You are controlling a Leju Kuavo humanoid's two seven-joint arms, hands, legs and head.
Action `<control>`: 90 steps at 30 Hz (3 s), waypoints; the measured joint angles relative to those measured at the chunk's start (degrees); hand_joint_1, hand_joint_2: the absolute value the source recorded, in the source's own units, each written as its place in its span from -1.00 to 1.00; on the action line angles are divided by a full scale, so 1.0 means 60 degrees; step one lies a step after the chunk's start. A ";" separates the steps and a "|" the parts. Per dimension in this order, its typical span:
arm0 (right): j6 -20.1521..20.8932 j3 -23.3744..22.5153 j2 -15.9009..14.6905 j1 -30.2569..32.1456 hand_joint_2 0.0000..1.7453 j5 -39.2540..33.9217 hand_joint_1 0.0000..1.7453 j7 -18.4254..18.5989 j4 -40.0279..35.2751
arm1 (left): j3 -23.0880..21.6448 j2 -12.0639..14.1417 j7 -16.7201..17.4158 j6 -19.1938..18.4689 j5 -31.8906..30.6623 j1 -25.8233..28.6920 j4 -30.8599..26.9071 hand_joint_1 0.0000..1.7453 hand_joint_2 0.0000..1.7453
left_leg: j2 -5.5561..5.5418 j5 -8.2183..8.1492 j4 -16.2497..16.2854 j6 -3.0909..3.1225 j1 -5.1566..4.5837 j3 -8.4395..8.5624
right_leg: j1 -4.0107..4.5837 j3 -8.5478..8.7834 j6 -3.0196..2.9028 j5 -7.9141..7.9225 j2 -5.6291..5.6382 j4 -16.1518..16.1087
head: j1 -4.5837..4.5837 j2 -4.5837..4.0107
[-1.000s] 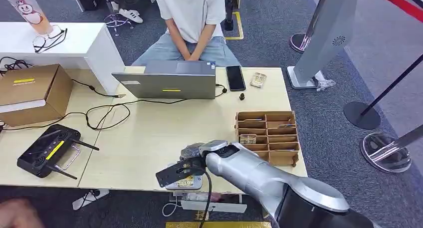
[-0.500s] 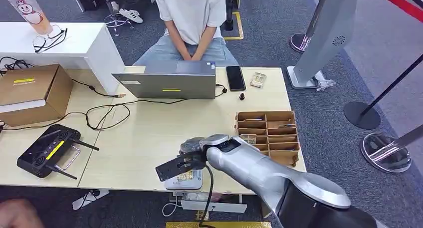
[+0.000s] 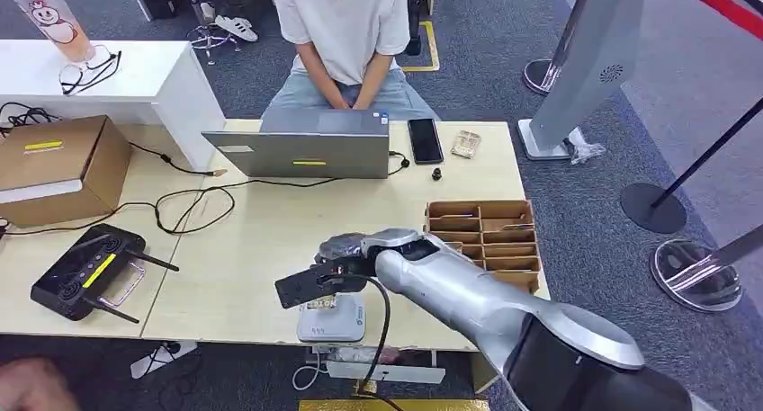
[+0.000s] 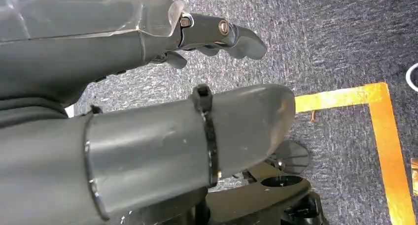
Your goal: Pass the card to the sensor for recognition and then transmit it.
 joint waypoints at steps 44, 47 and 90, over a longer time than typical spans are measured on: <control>-0.7637 -0.5093 -0.2357 0.2849 1.00 0.5345 1.00 -0.1475 -0.6895 | 0.0004 -0.0076 -0.0273 0.0204 0.0084 0.0132 0.0000 -1.00 -1.00 | 0.0000 -0.0002 0.0001 0.0001 -0.0001 -0.0016 | -0.0001 -0.0015 -0.0001 0.0001 0.0002 -0.0001 | -0.0004 0.0000; -0.8620 -0.5322 -0.2233 0.2906 1.00 0.5844 1.00 -0.1555 -0.6643 | 0.0004 -0.0076 -0.0226 0.0208 0.0076 0.0108 0.0000 -1.00 -1.00 | 0.0000 -0.0001 0.0001 0.0001 0.0000 -0.0015 | -0.0001 -0.0015 -0.0002 0.0002 0.0002 -0.0001 | 0.0000 0.0000; -1.0556 -0.7745 -0.0623 0.3201 1.00 1.2040 1.00 -0.0077 -0.5118 | 0.0004 0.0149 0.0262 0.0168 0.0156 0.0044 0.0000 -1.00 -1.00 | 0.0000 0.0000 0.0001 0.0001 -0.0001 -0.0024 | 0.0000 -0.0019 -0.0004 0.0003 0.0001 -0.0001 | 0.0000 0.0000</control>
